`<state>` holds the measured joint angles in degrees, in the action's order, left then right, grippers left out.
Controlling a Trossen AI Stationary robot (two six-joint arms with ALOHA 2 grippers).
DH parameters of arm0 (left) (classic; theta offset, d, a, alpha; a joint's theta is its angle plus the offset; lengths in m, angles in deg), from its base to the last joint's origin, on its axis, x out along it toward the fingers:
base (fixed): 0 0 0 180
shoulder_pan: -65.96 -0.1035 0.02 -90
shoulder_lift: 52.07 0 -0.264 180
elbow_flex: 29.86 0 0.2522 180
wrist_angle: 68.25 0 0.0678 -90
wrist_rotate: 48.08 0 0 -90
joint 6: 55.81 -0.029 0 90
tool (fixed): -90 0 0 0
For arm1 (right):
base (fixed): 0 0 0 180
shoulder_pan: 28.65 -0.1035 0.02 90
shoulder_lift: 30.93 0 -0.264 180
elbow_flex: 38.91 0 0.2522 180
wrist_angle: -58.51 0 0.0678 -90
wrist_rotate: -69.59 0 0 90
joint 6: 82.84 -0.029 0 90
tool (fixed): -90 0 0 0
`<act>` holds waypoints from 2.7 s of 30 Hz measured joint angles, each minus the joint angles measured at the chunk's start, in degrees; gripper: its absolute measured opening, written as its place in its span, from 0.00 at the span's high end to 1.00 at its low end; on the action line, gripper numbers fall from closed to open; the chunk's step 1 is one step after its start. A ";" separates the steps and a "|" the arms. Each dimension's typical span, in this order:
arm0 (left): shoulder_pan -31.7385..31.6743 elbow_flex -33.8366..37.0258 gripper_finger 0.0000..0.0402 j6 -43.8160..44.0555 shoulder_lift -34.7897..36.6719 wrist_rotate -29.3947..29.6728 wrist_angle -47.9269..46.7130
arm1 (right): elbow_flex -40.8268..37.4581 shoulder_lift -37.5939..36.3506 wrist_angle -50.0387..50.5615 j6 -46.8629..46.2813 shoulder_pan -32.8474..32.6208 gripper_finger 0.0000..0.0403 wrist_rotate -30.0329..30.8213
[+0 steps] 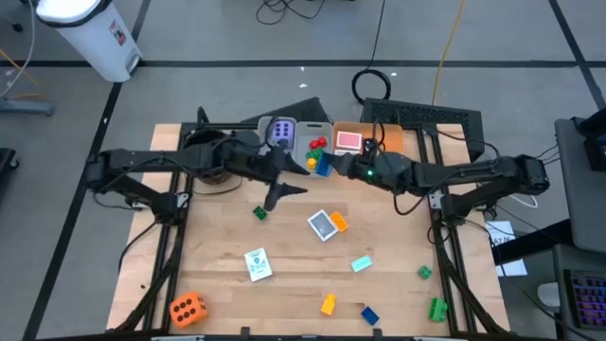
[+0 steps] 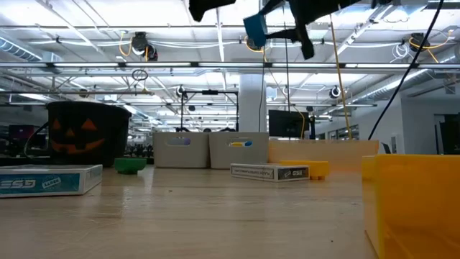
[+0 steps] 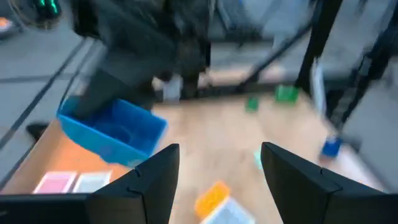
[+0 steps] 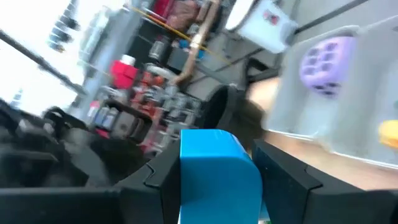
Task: Pick & Place Toys
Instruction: Put the blue gamepiece into the right gray bin
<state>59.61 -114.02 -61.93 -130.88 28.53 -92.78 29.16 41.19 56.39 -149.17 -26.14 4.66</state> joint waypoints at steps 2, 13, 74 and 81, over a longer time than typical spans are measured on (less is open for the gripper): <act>0.75 -4.95 0.42 -3.95 -2.42 2.85 -5.93 | 0.08 0.86 -1.01 -0.04 0.72 0.60 -1.45; 1.33 -18.01 0.42 -18.16 -9.74 15.12 -21.58 | 0.02 3.77 -7.10 -0.65 2.83 0.60 -5.69; 4.37 -23.48 0.99 -28.01 -13.90 28.65 -22.19 | 0.32 3.38 -15.01 2.45 4.54 0.44 -4.65; 2.81 -27.03 0.99 -25.30 -13.63 26.36 -25.45 | 0.25 3.47 -19.21 4.80 8.57 0.34 -10.81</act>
<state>62.42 -141.05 -87.23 -144.51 54.89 -118.22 29.42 44.66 37.19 -144.36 -17.57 -6.15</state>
